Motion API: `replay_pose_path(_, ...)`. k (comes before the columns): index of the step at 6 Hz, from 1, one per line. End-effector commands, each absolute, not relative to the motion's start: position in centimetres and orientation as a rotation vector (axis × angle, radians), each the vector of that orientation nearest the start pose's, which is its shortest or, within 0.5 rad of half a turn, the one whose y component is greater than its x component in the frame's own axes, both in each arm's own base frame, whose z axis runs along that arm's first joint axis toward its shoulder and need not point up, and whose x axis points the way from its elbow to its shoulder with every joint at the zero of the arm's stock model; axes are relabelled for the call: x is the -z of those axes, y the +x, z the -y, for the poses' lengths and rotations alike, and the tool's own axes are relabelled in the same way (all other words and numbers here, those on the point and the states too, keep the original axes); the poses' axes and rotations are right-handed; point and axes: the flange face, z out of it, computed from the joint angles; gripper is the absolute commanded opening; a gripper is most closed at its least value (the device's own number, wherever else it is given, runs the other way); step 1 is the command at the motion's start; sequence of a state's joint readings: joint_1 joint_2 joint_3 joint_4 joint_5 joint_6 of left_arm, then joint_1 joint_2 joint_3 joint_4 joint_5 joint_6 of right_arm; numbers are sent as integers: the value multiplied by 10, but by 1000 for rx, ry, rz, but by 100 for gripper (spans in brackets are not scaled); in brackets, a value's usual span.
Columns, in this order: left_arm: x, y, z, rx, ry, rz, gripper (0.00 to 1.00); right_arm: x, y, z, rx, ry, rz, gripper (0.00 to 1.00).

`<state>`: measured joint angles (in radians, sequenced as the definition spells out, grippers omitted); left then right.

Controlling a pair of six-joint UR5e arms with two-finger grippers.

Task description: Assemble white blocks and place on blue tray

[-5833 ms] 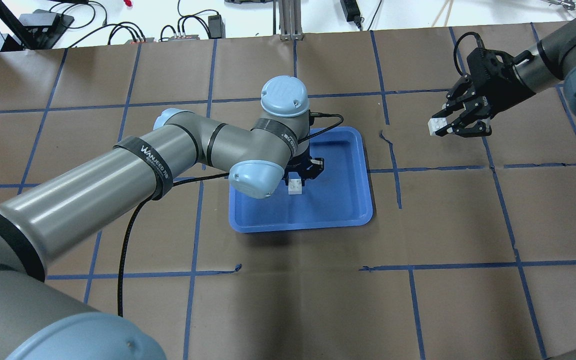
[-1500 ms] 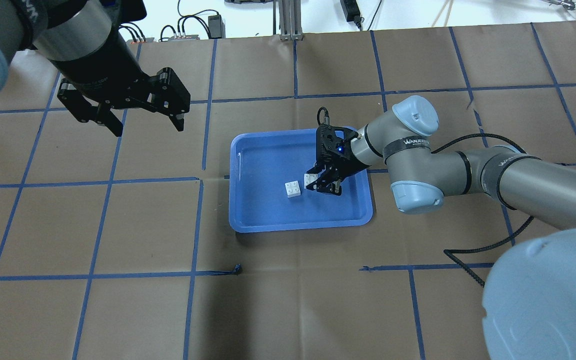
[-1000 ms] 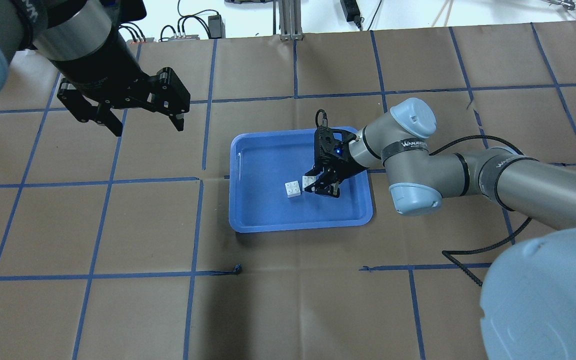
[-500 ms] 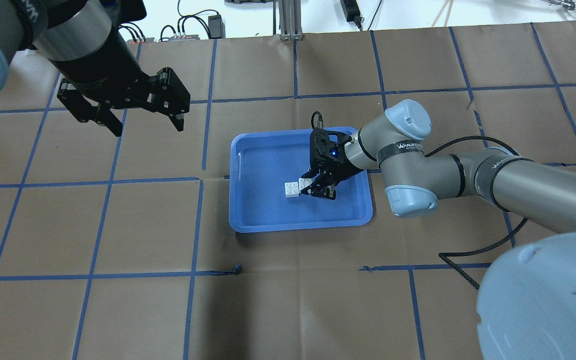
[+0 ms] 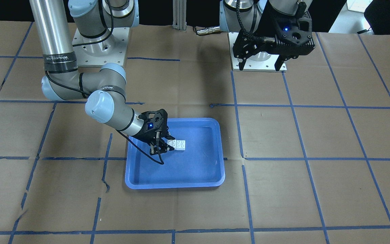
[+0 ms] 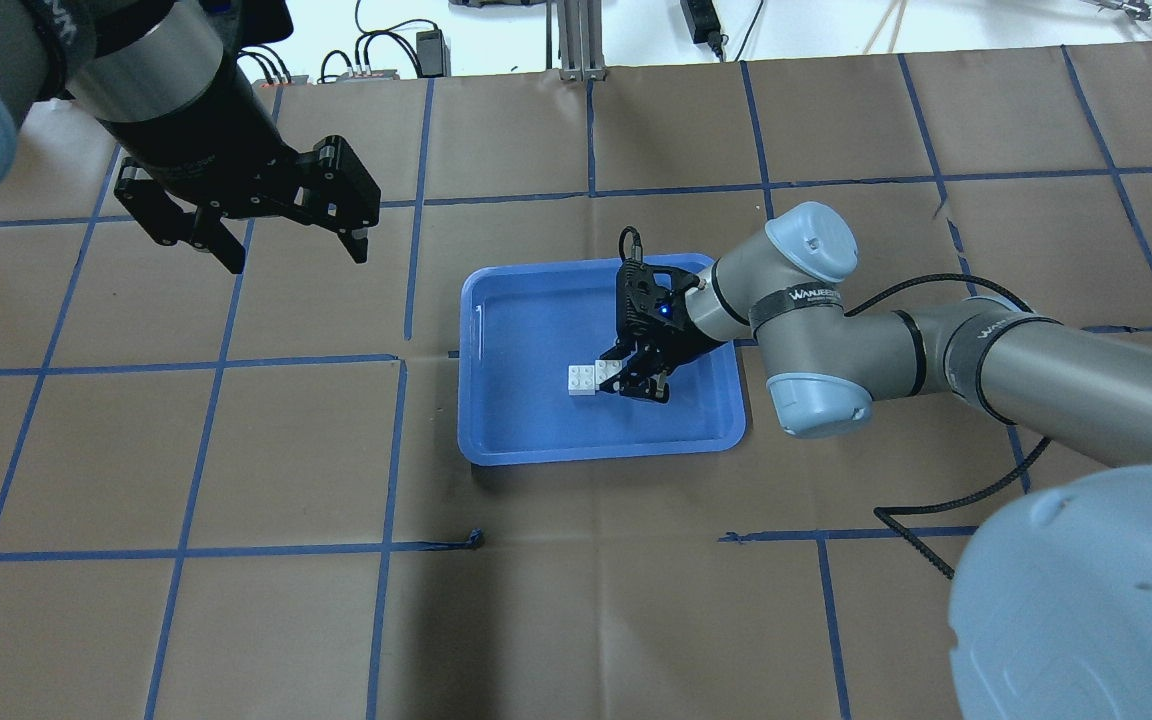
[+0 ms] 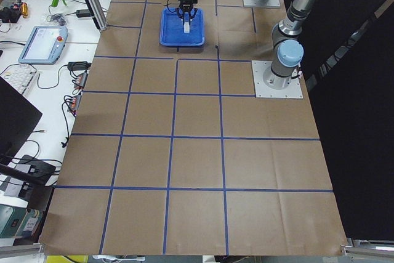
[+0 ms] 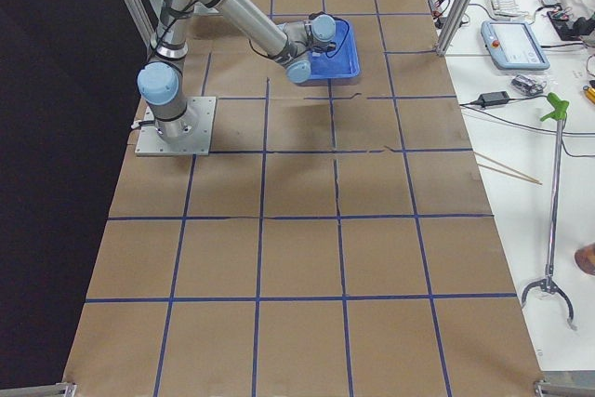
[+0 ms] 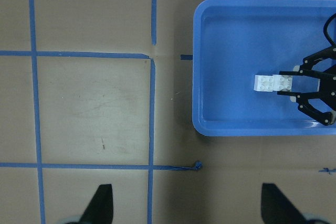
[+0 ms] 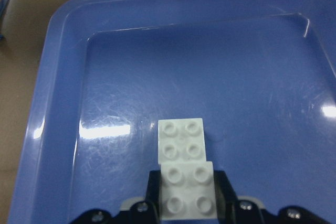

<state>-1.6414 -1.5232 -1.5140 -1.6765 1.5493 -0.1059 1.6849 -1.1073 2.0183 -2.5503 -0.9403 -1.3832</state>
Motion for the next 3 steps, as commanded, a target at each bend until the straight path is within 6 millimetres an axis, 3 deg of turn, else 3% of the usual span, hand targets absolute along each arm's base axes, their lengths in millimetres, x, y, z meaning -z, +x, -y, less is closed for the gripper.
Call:
replay_pose_path(1, -528, -168, 459, -3, -58, -3162, 99, -156, 252, 510, 576, -1800, -1895, 28)
replay_pose_path(3, -530, -167, 458, -1, -58, -3163, 99, -152, 252, 505, 567, -1791, -1894, 28)
